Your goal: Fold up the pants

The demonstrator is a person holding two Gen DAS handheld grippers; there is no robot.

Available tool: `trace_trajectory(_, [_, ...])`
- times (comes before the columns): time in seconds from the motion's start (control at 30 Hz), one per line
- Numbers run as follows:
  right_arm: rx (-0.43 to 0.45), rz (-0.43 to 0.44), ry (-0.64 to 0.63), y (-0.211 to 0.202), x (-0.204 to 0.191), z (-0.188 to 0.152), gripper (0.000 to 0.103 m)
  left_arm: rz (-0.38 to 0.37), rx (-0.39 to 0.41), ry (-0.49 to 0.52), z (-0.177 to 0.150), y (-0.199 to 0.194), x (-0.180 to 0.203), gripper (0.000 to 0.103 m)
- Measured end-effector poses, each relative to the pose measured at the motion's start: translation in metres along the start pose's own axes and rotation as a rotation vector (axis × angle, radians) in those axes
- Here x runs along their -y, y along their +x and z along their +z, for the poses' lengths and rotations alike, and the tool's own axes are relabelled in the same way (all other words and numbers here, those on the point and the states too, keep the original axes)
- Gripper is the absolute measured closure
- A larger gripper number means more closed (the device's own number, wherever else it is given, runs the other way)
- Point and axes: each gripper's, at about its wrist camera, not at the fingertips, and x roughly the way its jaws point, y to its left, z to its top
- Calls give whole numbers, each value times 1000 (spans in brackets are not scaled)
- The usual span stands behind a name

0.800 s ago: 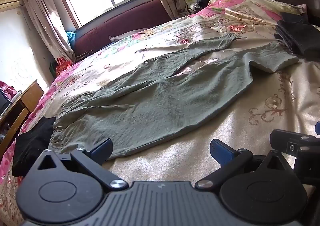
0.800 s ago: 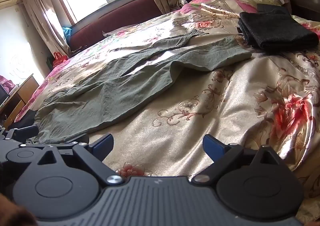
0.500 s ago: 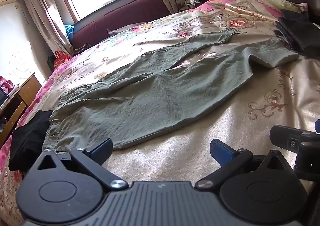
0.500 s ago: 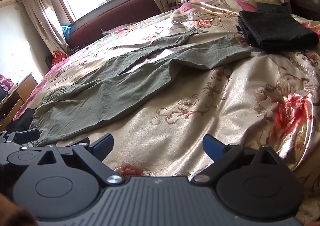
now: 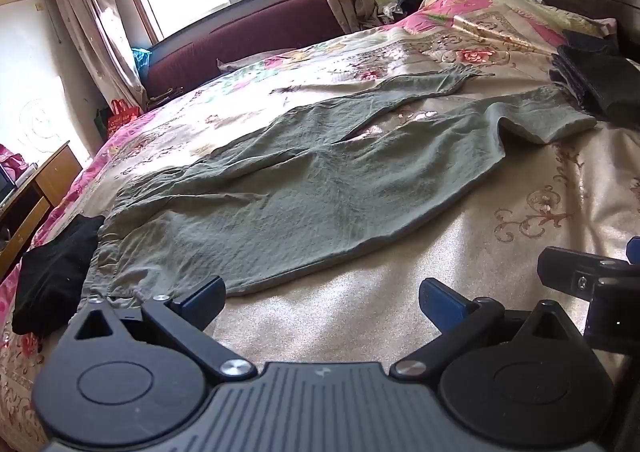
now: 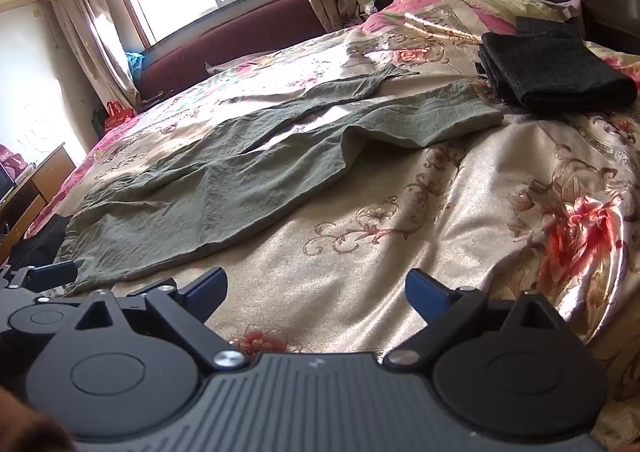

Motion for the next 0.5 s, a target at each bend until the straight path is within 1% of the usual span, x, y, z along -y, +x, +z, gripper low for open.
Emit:
trace_trajectory(0.13, [9, -2, -8, -2, 0, 0, 7, -2, -2, -3, 0, 0, -2, 0])
trace_trajectory(0.27, [13, -2, -15, -2, -2, 0, 7, 12, 15, 2, 0, -1, -2, 0])
trace_trajectory(0.5, [7, -18, -50, 0, -9, -1, 7, -2, -6, -33, -6, 3, -8, 0])
